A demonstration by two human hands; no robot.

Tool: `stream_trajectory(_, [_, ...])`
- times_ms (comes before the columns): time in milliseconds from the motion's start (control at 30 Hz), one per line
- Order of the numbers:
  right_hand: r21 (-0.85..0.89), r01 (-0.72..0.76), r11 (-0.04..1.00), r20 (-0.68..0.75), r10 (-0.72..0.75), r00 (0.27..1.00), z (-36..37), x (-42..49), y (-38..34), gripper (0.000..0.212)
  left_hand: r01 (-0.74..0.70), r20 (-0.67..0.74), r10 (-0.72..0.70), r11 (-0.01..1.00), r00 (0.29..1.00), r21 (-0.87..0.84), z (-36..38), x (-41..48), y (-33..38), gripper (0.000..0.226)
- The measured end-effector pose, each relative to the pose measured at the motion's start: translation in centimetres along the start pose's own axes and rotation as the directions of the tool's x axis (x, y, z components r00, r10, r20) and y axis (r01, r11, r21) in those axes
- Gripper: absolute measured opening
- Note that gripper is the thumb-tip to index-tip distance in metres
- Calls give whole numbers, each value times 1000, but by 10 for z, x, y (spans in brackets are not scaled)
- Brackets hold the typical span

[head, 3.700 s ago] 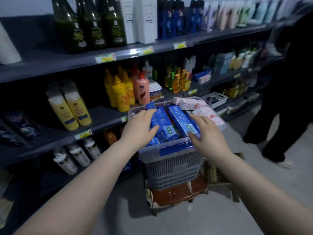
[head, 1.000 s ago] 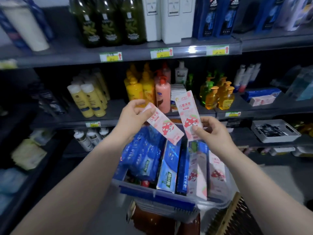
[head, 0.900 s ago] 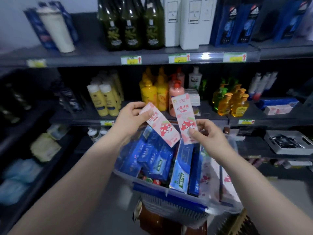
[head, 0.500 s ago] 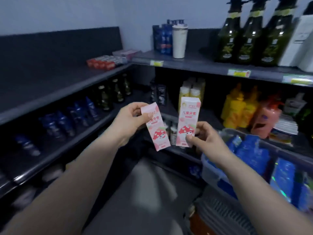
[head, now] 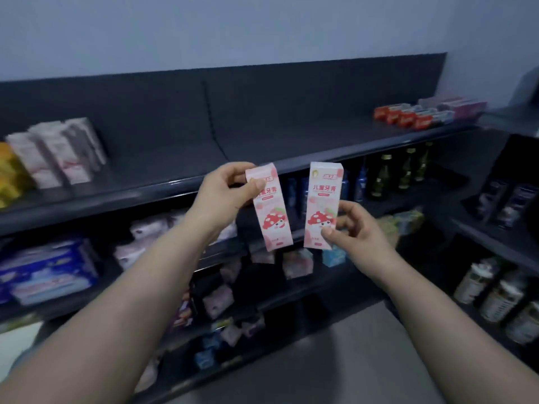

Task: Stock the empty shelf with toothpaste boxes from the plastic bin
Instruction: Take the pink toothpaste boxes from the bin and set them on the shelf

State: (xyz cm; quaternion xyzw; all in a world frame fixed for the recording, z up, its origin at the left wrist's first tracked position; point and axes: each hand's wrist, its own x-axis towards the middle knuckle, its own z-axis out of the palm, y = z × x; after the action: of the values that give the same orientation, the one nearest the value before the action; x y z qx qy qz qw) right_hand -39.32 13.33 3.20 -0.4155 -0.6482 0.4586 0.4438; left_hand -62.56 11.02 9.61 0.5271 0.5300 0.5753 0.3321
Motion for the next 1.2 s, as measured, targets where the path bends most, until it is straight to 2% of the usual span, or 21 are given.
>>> stream_trajectory(133, [-1, 20, 1000, 164, -20, 986, 69, 44, -18, 31, -7, -257, 18, 999, 966, 41, -79, 14, -10, 31])
stream_trajectory(267, [16, 50, 999, 258, -52, 965, 130, 92, -38, 29, -48, -460, 94, 993, 883, 110, -153, 32, -20, 34])
stream_trajectory(433, [37, 116, 993, 342, -122, 932, 199, 152, -62, 27, -48, -604, 194, 967, 773, 249, -231, 55, -20, 32])
stream_trajectory(633, [39, 184, 982, 435, -182, 882, 286, 207, -78, 28, 17, -679, 240, 937, 693, 348, -310, 62, -23, 28])
stream_trajectory(833, [22, 217, 976, 493, -199, 847, 375, 235, -91, 30, 112, -651, 232, 891, 723, 441, -375, 74, -31, 34])
stream_trajectory(1033, [-49, 195, 980, 462, -151, 874, 446, 254, -91, 28, 123, -547, 175, 877, 819, 465, -434, 100, -51, 36])
stream_trajectory(1200, [-176, 186, 967, 409, -100, 907, 489, 266, -84, 29, 94, -440, 174, 847, 881, 524, -465, 120, -65, 37])
